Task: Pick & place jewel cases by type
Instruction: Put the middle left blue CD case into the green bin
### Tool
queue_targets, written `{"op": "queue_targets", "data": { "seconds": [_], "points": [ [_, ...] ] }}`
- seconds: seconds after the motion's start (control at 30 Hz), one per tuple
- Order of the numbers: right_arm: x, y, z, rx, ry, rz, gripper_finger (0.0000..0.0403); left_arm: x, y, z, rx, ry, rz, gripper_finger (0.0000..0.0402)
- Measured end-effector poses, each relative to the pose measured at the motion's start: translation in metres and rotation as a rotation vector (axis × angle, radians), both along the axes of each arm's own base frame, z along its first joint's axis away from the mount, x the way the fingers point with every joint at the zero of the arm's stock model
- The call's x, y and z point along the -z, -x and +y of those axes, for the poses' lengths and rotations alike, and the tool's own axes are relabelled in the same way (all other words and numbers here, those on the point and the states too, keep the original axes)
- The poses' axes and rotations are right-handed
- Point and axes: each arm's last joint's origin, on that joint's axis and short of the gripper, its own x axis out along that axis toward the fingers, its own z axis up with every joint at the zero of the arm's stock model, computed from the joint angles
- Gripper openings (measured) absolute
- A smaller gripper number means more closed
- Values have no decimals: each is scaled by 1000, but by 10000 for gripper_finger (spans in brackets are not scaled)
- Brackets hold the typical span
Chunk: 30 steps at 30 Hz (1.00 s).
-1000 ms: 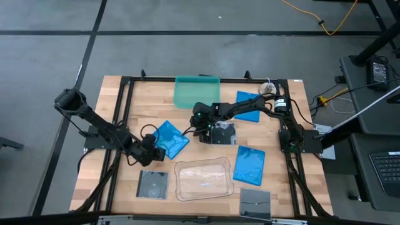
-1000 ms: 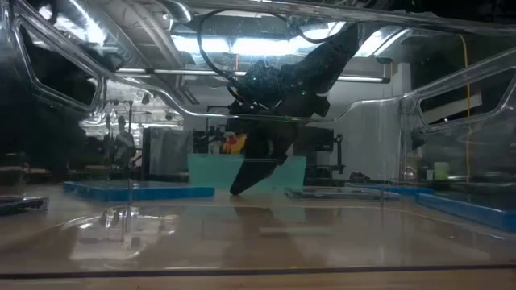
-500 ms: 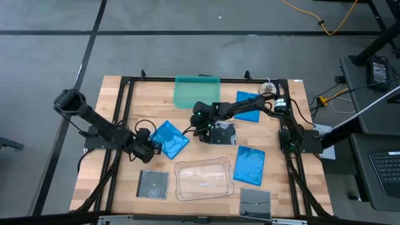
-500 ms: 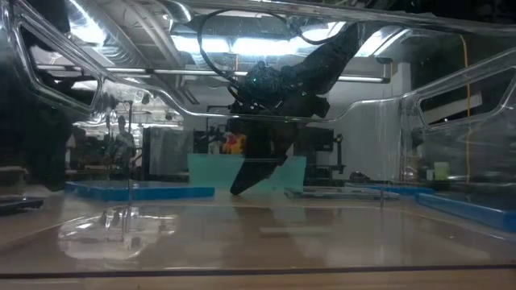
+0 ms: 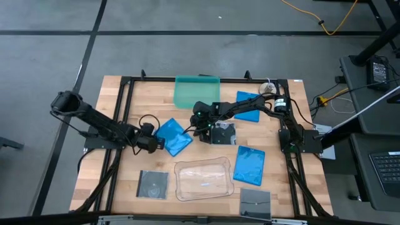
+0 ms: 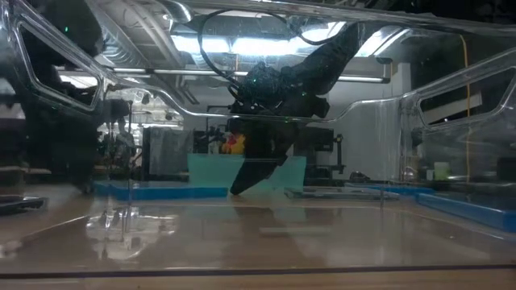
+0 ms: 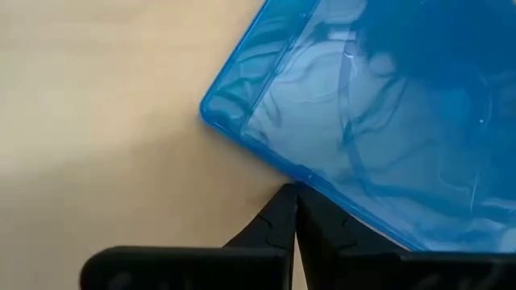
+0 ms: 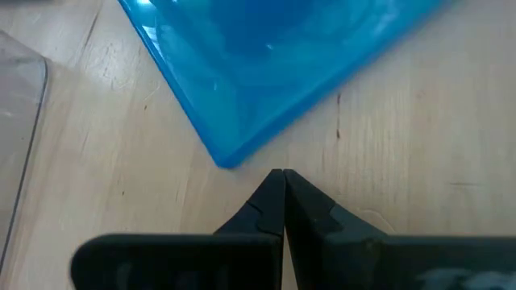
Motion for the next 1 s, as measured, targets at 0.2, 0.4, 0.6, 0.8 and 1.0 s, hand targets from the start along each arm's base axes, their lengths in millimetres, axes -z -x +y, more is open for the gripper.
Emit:
{"op": "queue_targets", "data": {
  "seconds": [0.2, 0.4, 0.6, 0.8, 1.0],
  "points": [
    [0, 0, 0, -11, 7, -3, 9, -3, -12, 19, 56, -95, -47, 3],
    [0, 0, 0, -12, 6, -3, 9, -7, -22, 44, 109, -129, -79, 1],
    [0, 0, 0, 2, -5, 3, 9, -11, -26, 59, 127, -107, -122, 4],
    [0, 1, 0, 11, -14, 22, 9, -22, -25, 60, 114, -106, -190, 2],
    [0, 2, 0, 21, -3, 40, 6, -36, -13, 61, 75, -86, -226, 5]
  ]
}}
